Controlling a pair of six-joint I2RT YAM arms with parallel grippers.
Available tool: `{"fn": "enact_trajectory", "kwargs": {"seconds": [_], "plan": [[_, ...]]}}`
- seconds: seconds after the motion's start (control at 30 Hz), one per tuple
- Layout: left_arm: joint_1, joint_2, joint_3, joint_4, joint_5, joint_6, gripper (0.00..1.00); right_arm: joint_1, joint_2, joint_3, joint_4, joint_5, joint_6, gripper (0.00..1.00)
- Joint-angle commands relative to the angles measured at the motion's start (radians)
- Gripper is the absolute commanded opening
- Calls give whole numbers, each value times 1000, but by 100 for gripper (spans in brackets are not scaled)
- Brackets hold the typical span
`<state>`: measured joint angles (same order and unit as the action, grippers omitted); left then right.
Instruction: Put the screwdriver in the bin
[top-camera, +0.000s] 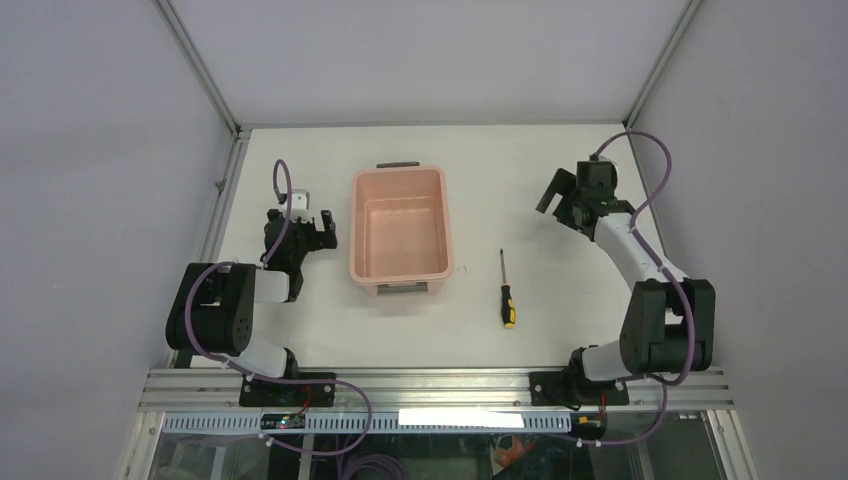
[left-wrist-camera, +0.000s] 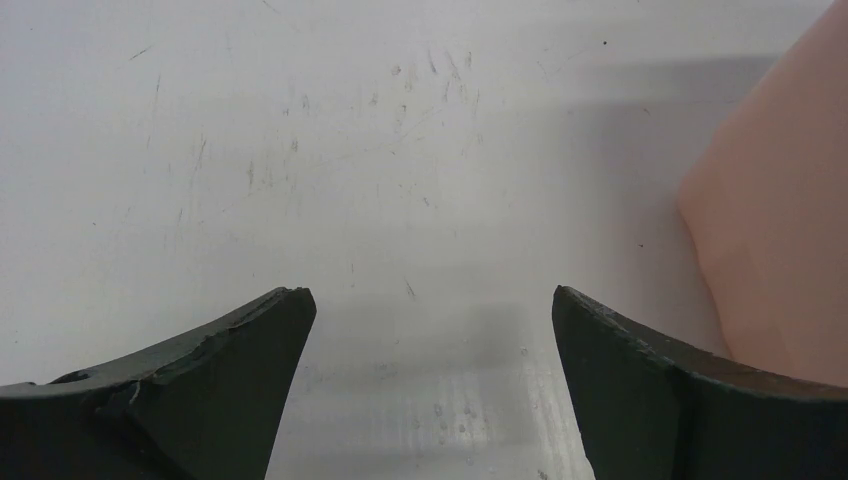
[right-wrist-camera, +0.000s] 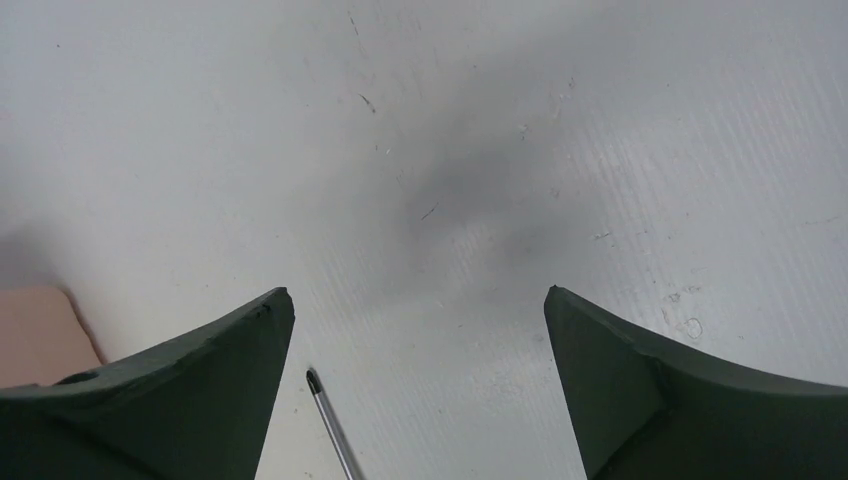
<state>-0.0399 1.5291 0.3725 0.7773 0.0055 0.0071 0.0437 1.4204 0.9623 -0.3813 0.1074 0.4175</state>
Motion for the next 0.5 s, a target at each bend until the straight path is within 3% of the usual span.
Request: {"fn": "enact_trajectory", "kwargs": {"seconds": [0.0, 0.13, 0.3, 0.47], "plan": [[-7, -22, 11, 27, 10, -16, 99, -3, -99, 10, 45, -24, -2, 99], [-7, -21, 11, 26, 10, -16, 99, 61, -238, -46, 18, -67, -5, 99], [-7, -21, 11, 27, 10, -16, 99, 323, -398, -149, -110, 139, 53, 99], [-6, -21, 11, 27, 10, -16, 99, 509, -482, -288, -199, 159, 226, 99]]}}
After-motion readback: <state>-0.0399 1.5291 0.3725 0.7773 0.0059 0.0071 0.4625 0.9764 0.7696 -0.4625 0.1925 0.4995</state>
